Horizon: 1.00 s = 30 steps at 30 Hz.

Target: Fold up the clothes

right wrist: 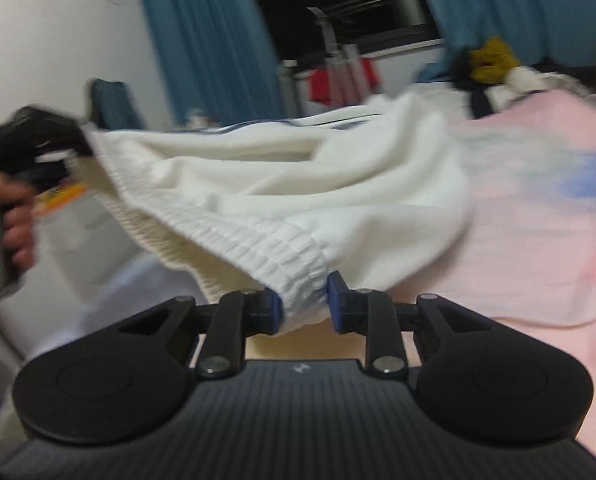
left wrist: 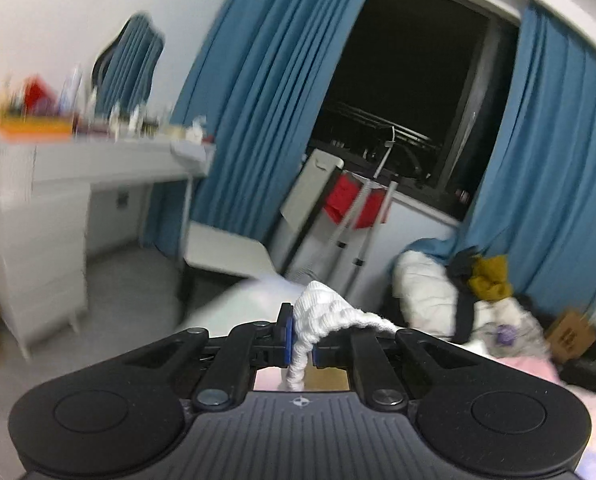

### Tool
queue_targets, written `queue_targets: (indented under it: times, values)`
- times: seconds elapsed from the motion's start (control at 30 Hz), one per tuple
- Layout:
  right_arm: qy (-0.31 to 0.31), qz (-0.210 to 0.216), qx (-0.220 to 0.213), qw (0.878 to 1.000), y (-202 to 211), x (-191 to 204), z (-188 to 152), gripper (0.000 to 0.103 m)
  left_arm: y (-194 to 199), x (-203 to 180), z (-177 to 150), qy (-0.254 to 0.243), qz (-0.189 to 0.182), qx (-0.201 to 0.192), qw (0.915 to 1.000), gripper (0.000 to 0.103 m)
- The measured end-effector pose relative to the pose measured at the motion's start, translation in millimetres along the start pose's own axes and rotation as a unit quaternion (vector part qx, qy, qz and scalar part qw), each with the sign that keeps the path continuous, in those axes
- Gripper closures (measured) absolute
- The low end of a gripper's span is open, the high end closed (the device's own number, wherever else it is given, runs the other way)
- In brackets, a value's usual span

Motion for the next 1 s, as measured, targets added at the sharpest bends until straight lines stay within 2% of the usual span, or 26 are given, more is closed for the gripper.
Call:
queue_targets:
  times: [0.1,0.2,0.27,0.4,0.5,0.63,0.73,0.77,0.83,0.87,0.9,0.97,1.0]
  values:
    - [-0.013,0.07,0.01,0.997,-16,57,-1,0.077,-4,26,43,-0.039,0.024,0.001,0.999,0.094]
    - [-0.019,0.122,0.041,0.992,-47,109,-11,0.076,-19,65,53,-0.069,0.07,0.015,0.9951,0.094]
    - [0.006,0.136,0.051,0.989,-66,137,-24,0.076,-31,94,56,-0.083,0.1,0.028,0.9911,0.094]
    - [0.011,0.128,0.101,0.987,-102,152,-64,0.076,-61,169,2,-0.052,0.141,0.094,0.9841,0.094]
    - [0.025,0.126,0.1,0.987,-107,154,-69,0.076,-68,202,-33,-0.028,0.137,0.1,0.9851,0.093]
    - [0.041,0.124,0.097,0.987,-102,157,-66,0.073,-60,217,-44,-0.005,0.113,0.084,0.99,0.091]
    - [0.052,0.124,0.09,0.987,-94,154,-65,0.066,-41,220,-46,-0.01,0.107,0.091,0.9901,0.071]
    - [0.061,0.124,0.09,0.986,-93,154,-66,0.062,-35,219,-48,-0.011,0.103,0.099,0.9897,0.058]
    - [0.071,0.122,0.091,0.986,-88,155,-69,0.057,-22,219,-52,-0.014,0.1,0.114,0.9884,0.053]
    - [0.075,0.12,0.091,0.986,-84,156,-70,0.047,-12,220,-53,-0.02,0.11,0.117,0.9868,0.043]
    - [0.079,0.119,0.092,0.985,-81,156,-71,0.032,-2,221,-53,-0.025,0.121,0.119,0.9851,0.03]
    - [0.088,0.121,0.092,0.984,-72,157,-74,0.013,20,223,-54,-0.037,0.142,0.122,0.9816,0.019]
    - [0.094,0.126,0.092,0.983,-66,158,-76,0.011,33,221,-51,-0.042,0.147,0.117,0.9812,0.018]
Point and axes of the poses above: each gripper's, at about its wrist camera, not at the fingertips, and y roughly against the way its jaws point, x to its left, z to its top, the point moved 7 cm from there along -y, roughly the way its jaws point, and after that the axes turned 9 degrees about -z, right-handed, at the moved point
